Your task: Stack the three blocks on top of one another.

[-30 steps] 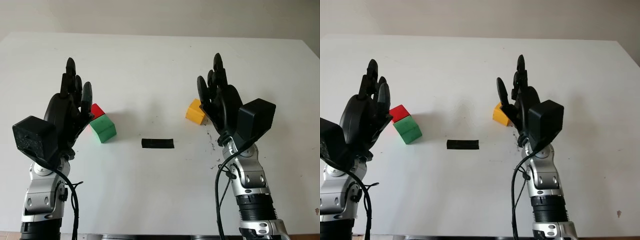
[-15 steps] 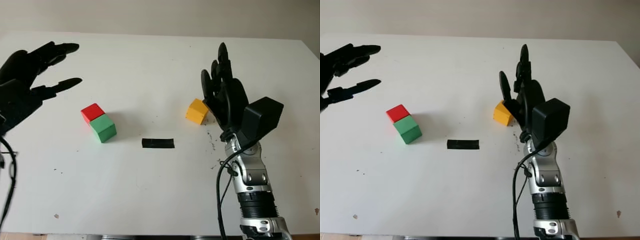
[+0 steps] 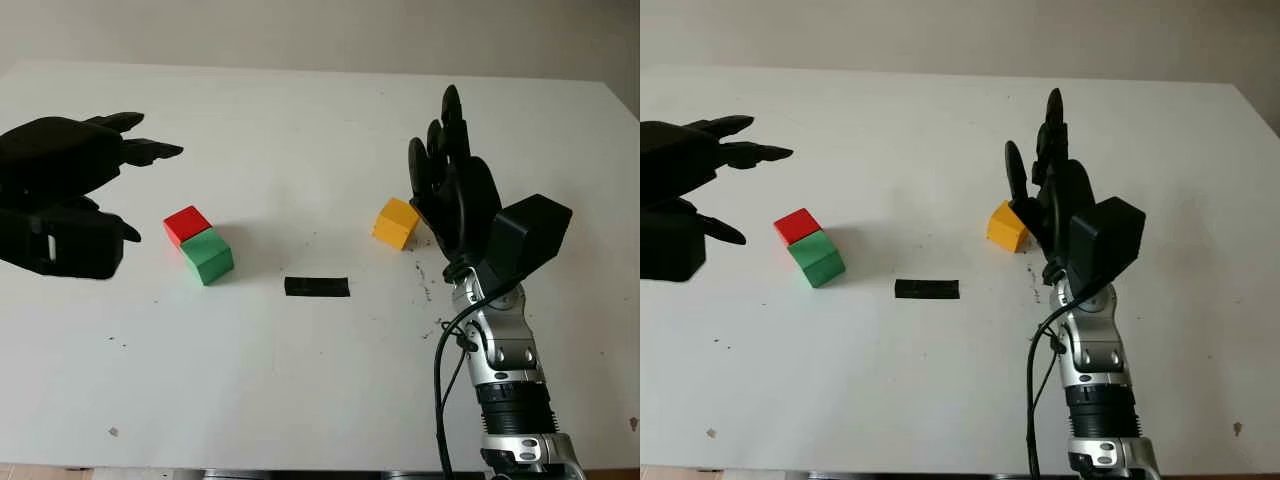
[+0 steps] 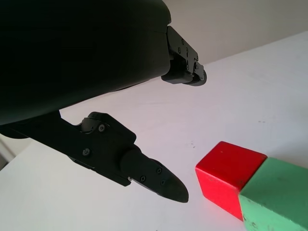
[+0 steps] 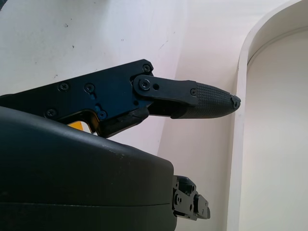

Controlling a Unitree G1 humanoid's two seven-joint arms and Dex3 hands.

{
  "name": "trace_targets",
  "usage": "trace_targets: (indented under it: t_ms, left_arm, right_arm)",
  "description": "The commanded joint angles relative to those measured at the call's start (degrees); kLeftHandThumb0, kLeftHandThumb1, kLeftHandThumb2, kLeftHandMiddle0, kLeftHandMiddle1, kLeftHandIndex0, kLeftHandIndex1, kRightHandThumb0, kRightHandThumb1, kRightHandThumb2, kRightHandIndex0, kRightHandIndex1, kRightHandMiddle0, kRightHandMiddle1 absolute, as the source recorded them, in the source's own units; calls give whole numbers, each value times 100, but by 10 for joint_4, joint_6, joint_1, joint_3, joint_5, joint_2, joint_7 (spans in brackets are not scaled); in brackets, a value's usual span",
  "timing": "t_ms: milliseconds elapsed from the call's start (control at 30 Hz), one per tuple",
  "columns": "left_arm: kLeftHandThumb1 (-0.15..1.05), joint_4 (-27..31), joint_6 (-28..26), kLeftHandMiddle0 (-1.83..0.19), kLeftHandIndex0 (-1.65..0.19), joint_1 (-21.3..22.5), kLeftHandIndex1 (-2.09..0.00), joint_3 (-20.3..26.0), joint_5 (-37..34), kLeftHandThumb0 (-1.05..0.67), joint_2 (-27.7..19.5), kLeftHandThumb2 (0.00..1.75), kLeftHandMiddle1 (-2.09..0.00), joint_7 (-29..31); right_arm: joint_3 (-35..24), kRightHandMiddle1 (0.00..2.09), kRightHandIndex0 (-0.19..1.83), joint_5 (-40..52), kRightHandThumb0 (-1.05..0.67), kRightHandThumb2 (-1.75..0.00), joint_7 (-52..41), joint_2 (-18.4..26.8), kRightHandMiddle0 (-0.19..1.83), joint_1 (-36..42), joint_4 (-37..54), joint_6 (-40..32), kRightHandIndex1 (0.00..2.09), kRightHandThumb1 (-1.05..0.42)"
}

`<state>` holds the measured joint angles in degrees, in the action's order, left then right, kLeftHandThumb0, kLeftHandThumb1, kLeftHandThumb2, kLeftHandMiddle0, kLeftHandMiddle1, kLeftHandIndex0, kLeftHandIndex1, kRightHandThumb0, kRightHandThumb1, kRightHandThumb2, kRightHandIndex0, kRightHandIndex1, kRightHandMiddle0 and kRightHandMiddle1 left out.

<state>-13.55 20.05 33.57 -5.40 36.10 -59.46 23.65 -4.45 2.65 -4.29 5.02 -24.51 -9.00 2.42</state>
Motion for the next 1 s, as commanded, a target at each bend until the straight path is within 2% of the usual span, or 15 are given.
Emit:
trace_targets:
  t_ms: [0,100,233,600,767,967]
  left_arm:
    - [78,-3,5,1,-26,15,-6,-6,8,-42,8,5,-6,-12]
    - [79,-4,11,3,-27,18,-6,-23,26,-37,21,6,-5,-23]
    - [79,-16,38,1,-30,23,-7,-46,74,-41,28,6,-6,-68]
    - [80,-53,112,-4,-35,63,-7,-90,181,-42,13,5,-7,-154]
    - [81,-80,132,-6,-39,89,-7,-113,225,-42,13,6,-6,-182]
    - [82,-99,143,-6,-45,108,-8,-132,247,-43,16,5,-6,-194]
  right_arm:
    - [-1,0,-19,-1,-71,-54,0,5,-19,-3,1,6,0,-105]
    - [1,0,-19,-3,-70,-54,0,5,-19,-3,1,7,0,-105]
    - [3,0,-19,-2,-69,-54,-7,7,-19,-1,1,5,0,-105]
    - [8,0,-19,-4,-69,-53,-11,4,-19,0,5,-8,0,-105]
    - [9,0,-19,-4,-70,-53,-13,4,-19,-1,5,-9,0,-105]
    - [10,0,-19,-4,-70,-54,-12,4,-19,-2,6,-9,0,-105]
